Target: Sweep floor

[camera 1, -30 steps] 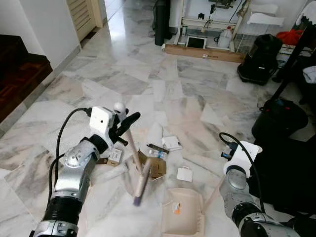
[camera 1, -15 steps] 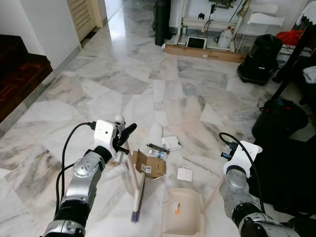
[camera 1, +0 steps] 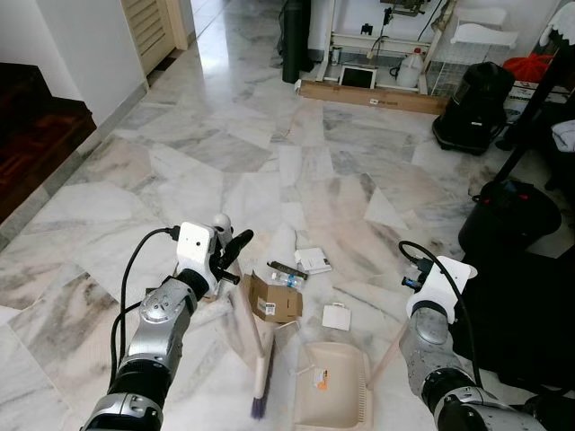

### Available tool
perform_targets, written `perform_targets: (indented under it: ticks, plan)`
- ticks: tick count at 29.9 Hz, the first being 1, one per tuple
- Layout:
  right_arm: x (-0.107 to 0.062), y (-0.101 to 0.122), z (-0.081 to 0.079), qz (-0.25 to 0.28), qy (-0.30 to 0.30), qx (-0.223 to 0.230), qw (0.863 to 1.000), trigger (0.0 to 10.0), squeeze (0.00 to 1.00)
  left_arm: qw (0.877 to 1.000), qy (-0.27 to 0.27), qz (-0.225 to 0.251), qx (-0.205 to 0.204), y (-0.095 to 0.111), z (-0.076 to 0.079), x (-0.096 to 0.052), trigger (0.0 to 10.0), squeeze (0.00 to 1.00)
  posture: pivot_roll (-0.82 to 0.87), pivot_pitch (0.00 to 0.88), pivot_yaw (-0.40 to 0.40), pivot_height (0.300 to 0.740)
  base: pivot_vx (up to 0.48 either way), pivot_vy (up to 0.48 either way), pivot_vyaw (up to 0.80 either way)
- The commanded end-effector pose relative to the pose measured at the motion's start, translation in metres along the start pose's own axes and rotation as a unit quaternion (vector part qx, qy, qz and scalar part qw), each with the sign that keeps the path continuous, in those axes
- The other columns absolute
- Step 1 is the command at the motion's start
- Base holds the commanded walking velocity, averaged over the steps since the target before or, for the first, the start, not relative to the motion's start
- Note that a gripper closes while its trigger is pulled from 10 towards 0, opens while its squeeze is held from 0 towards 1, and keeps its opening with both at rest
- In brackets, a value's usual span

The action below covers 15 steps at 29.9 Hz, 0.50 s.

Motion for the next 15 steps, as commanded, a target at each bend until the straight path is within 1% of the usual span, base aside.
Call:
perform_targets:
  ticks: [1, 7, 11, 15]
  plan:
    - [-0.004, -0.015, 0.002, -0.030, -0.002, -0.012, 0.999, 10.0, 0.00, 1.000, -0.018, 0.009, -0.005, 0.005, 0.004, 0.004, 10.0, 0.00, 0.04, 0.067, -0.033, 0.740, 0.000, 0.000, 0.00]
    - [-0.004, -0.015, 0.002, -0.030, -0.003, -0.012, 0.999, 10.0, 0.00, 0.999, -0.045, 0.002, -0.013, 0.000, 0.010, 0.002, 10.0, 0.00, 0.04, 0.065, -0.032, 0.740, 0.000, 0.000, 0.00]
    - [-0.004, -0.016, 0.002, -0.032, -0.002, -0.013, 0.999, 10.0, 0.00, 0.997, -0.069, 0.003, -0.025, 0.002, 0.014, 0.001, 10.0, 0.00, 0.04, 0.065, -0.032, 0.740, 0.000, 0.000, 0.00]
    - [-0.005, -0.016, 0.002, -0.034, -0.001, -0.013, 0.999, 10.0, 0.00, 0.996, -0.087, 0.005, -0.025, 0.004, 0.018, 0.001, 10.0, 0.00, 0.04, 0.065, -0.032, 0.740, 0.000, 0.000, 0.00]
Point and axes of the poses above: a point about 5 cm out from each wrist's last joint towards the gripper, its own x axis pointing out of the wrist towards the gripper, its own y axis along the axis of the wrist's last joint, z = x × y, the point moved 4 cm from there along x, pointing out of the wrist towards the gripper, and after that the axes turned 7 degrees about x, right-handed, at the moved point
